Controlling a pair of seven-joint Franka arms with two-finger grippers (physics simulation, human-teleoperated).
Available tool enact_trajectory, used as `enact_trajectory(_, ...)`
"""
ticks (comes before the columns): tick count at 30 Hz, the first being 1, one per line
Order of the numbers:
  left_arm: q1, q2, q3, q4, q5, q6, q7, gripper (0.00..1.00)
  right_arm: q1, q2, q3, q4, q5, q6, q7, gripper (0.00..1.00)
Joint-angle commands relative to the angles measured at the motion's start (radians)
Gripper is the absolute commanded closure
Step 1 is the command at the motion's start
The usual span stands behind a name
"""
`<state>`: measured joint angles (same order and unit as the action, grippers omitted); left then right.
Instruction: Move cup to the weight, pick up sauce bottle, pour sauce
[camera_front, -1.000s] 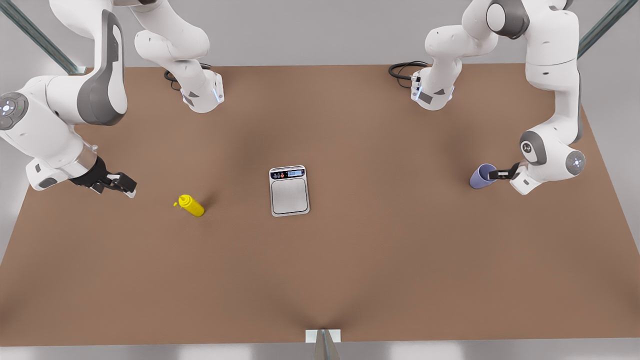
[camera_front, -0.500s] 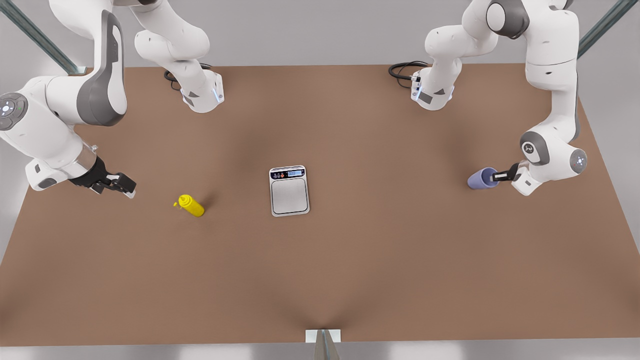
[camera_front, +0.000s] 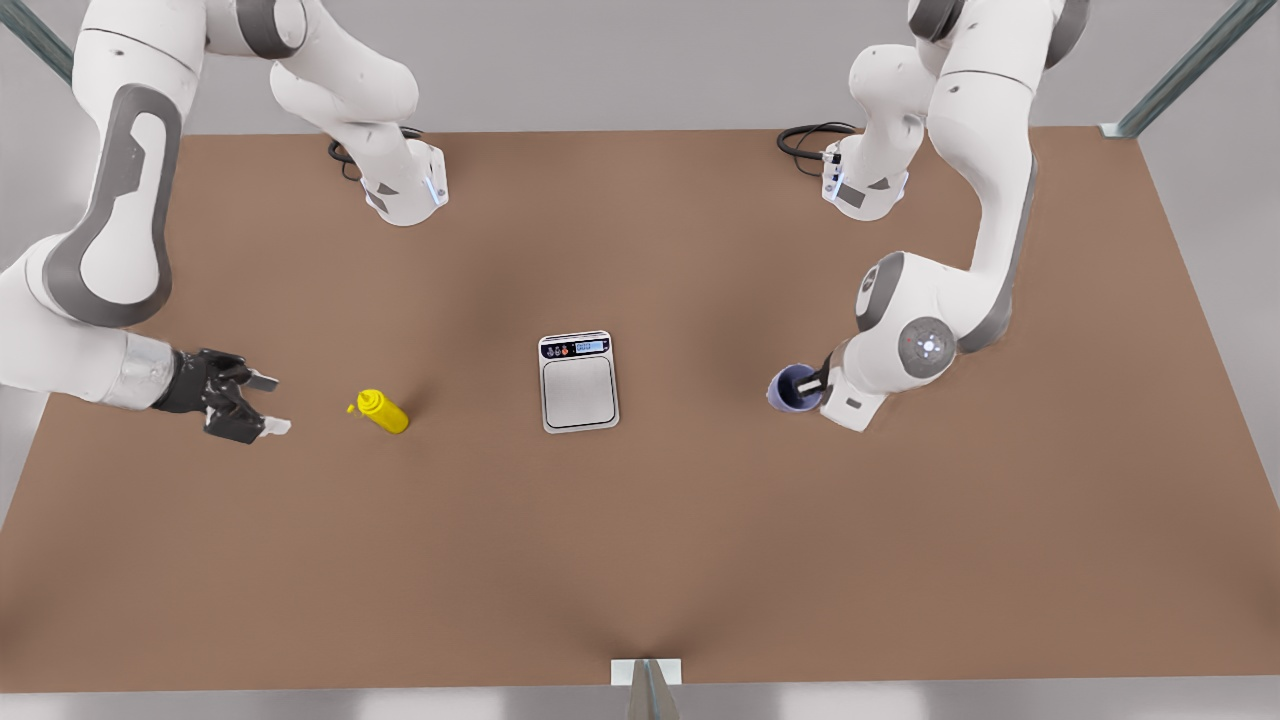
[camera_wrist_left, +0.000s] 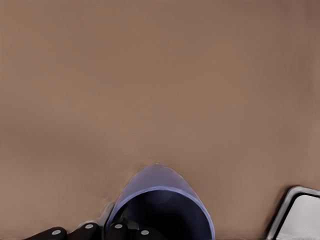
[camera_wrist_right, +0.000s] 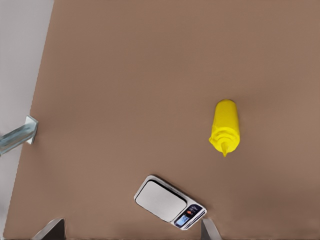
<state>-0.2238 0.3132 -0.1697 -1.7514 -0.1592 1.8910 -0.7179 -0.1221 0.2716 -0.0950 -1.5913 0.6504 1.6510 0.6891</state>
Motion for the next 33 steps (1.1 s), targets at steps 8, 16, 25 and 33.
enact_trajectory(8, -0.289, 0.208, -0.008, 0.302, -0.109, 0.019, -0.436, 0.79, -0.294, 0.423, -0.015, 0.183, 0.411, -0.378, 0.093, 0.00)
enact_trajectory(16, -0.453, 0.346, -0.001, 0.446, -0.106, 0.109, -0.543, 0.79, -0.307, 0.468, 0.024, -0.076, 0.512, -0.370, -0.112, 0.00)
enact_trajectory(25, -0.465, 0.419, 0.009, 0.444, 0.033, 0.263, -0.525, 0.79, -0.330, 0.494, 0.067, -0.205, 0.575, -0.358, -0.306, 0.00)
enact_trajectory(33, -0.463, 0.457, 0.009, 0.437, 0.073, 0.280, -0.517, 0.73, -0.315, 0.518, 0.069, -0.223, 0.561, -0.307, -0.349, 0.00)
